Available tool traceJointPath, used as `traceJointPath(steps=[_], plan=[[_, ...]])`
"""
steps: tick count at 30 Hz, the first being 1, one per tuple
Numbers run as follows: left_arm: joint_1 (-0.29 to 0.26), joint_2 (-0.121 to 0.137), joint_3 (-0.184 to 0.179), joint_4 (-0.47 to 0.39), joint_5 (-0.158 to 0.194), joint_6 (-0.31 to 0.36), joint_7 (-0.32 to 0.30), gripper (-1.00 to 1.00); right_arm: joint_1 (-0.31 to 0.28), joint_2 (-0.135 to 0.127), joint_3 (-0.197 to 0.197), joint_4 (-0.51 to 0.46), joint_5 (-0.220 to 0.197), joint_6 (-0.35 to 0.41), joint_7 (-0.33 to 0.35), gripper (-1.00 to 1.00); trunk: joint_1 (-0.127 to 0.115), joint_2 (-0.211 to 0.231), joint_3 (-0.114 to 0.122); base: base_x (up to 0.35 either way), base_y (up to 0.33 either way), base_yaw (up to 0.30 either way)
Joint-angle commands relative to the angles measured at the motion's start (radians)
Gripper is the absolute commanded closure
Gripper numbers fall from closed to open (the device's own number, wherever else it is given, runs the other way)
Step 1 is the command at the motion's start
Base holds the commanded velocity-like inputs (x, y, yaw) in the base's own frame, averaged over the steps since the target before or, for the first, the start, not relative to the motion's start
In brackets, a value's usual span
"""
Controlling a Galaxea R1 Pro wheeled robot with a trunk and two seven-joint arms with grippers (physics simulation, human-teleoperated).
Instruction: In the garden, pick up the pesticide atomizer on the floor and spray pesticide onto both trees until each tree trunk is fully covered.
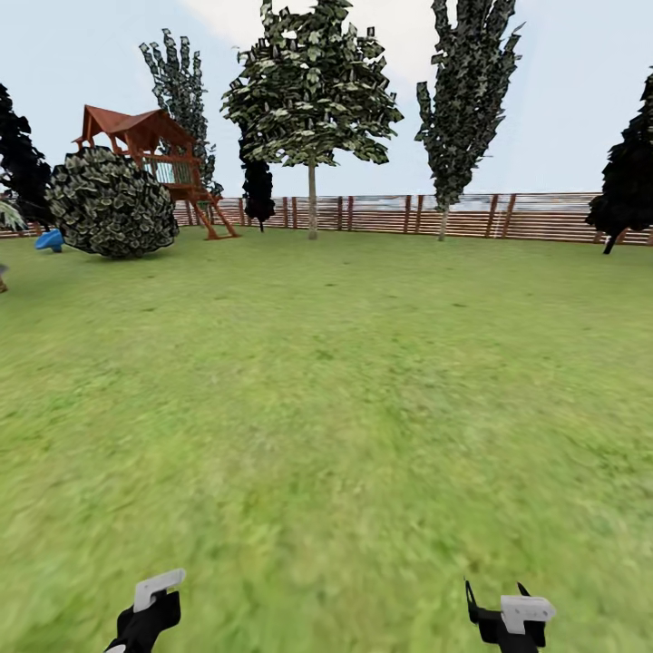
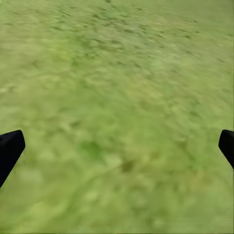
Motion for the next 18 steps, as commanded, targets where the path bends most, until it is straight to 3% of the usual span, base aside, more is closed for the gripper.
traceJointPath(steps=[1, 18], plan=[[-0.001, 0.000, -0.006, 0.001, 0.008, -0.003, -0.002, 1.00, -0.001, 0.000, 0.005, 0.001, 0.004, -0.001, -0.009, -1.00, 0.000, 0.000, -0.001, 0.331, 0.079, 0.000], [-0.001, -0.002, -0.006, 0.001, 0.008, -0.003, -0.002, 1.00, -0.001, 0.000, 0.005, 0.001, 0.004, -0.001, -0.009, -1.00, 0.000, 0.000, -0.001, 0.331, 0.048, 0.000]])
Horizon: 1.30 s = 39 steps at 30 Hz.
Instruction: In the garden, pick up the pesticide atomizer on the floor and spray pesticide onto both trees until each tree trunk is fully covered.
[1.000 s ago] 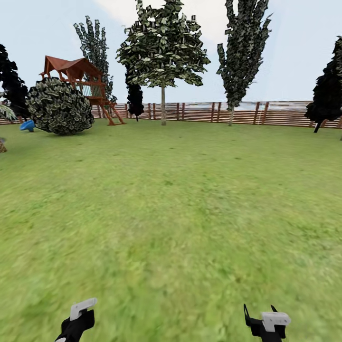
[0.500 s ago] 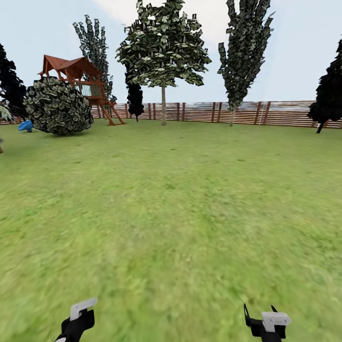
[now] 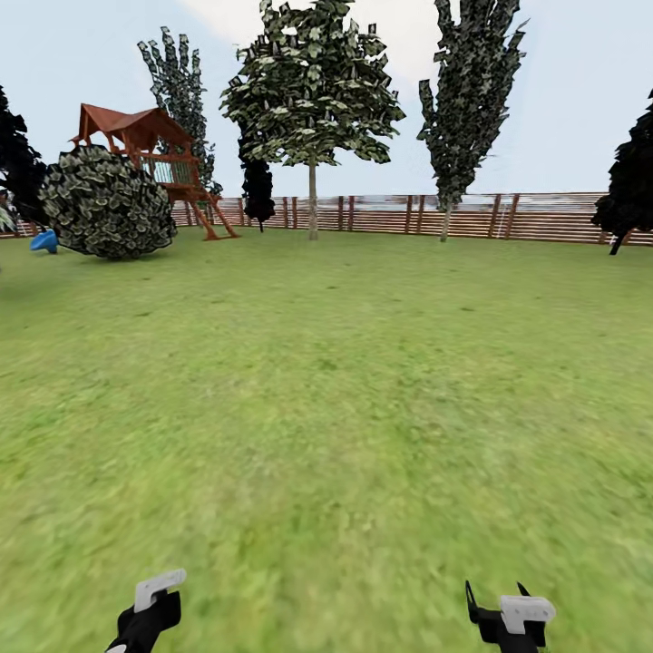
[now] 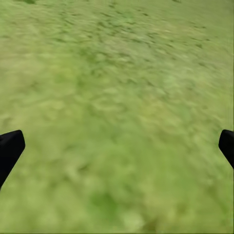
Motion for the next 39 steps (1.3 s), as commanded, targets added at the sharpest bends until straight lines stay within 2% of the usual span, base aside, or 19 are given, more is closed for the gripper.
traceJointPath(steps=[1, 39], plan=[[-0.001, 0.000, -0.006, 0.001, 0.008, -0.003, -0.002, 1.00, -0.001, 0.000, 0.005, 0.000, 0.004, -0.001, -0.009, -1.00, 0.000, 0.000, -0.001, 0.331, 0.000, 0.000], [0.007, -0.001, -0.007, 0.001, 0.008, -0.004, -0.002, 1.00, -0.001, 0.000, 0.005, 0.001, 0.004, -0.001, -0.009, -1.00, 0.000, 0.000, -0.001, 0.331, 0.000, 0.000]])
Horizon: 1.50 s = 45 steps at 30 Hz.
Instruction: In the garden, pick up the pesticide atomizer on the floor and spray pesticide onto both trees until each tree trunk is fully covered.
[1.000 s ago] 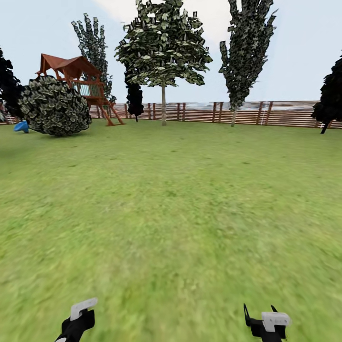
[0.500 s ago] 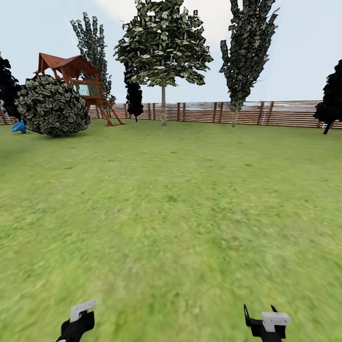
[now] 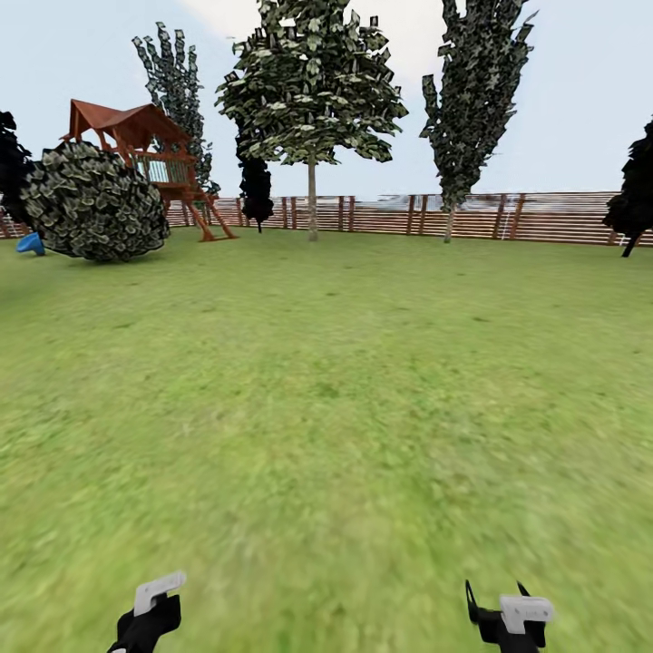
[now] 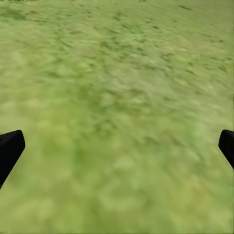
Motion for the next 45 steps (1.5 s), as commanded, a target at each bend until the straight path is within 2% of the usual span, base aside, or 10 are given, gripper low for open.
traceJointPath(steps=[1, 45], plan=[[-0.001, 0.000, -0.006, 0.001, 0.008, -0.003, -0.002, 1.00, -0.001, 0.000, 0.005, 0.001, 0.004, -0.001, -0.009, -1.00, 0.000, 0.000, -0.001, 0.331, 0.000, 0.000], [-0.001, -0.003, -0.006, 0.001, 0.008, -0.003, -0.002, 1.00, -0.001, 0.000, 0.005, 0.001, 0.004, -0.001, -0.009, -1.00, 0.000, 0.000, -0.001, 0.331, 0.000, 0.000]])
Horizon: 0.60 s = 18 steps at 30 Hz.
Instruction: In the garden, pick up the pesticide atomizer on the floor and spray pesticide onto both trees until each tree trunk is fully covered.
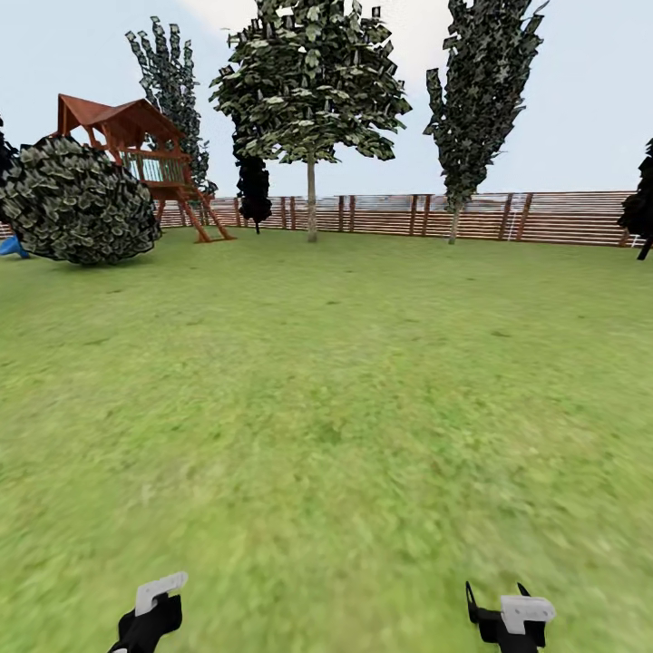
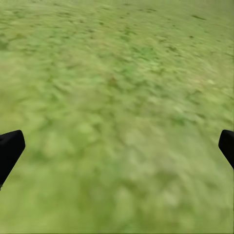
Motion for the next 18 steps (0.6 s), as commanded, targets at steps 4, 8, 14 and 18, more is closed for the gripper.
traceJointPath(steps=[4, 8, 14, 18], plan=[[-0.001, 0.000, -0.006, 0.001, 0.008, -0.003, -0.002, 1.00, -0.001, 0.000, 0.005, 0.000, 0.004, -0.001, -0.009, -1.00, 0.000, 0.000, -0.001, 0.331, 0.000, 0.000], [-0.001, 0.000, -0.006, 0.001, 0.008, -0.003, -0.002, 1.00, -0.001, 0.000, 0.005, 0.000, 0.004, -0.001, -0.009, -1.00, 0.000, 0.000, -0.001, 0.331, 0.000, 0.000], [-0.001, 0.000, -0.006, 0.001, 0.008, -0.003, -0.002, 1.00, -0.001, 0.000, 0.005, 0.000, 0.004, -0.001, -0.009, -1.00, 0.000, 0.000, -0.001, 0.331, 0.000, 0.000], [-0.001, 0.000, -0.006, 0.001, 0.008, -0.003, -0.002, 1.00, -0.001, 0.000, 0.005, 0.000, 0.004, -0.001, -0.009, -1.00, 0.000, 0.000, -0.001, 0.331, 0.000, 0.000]])
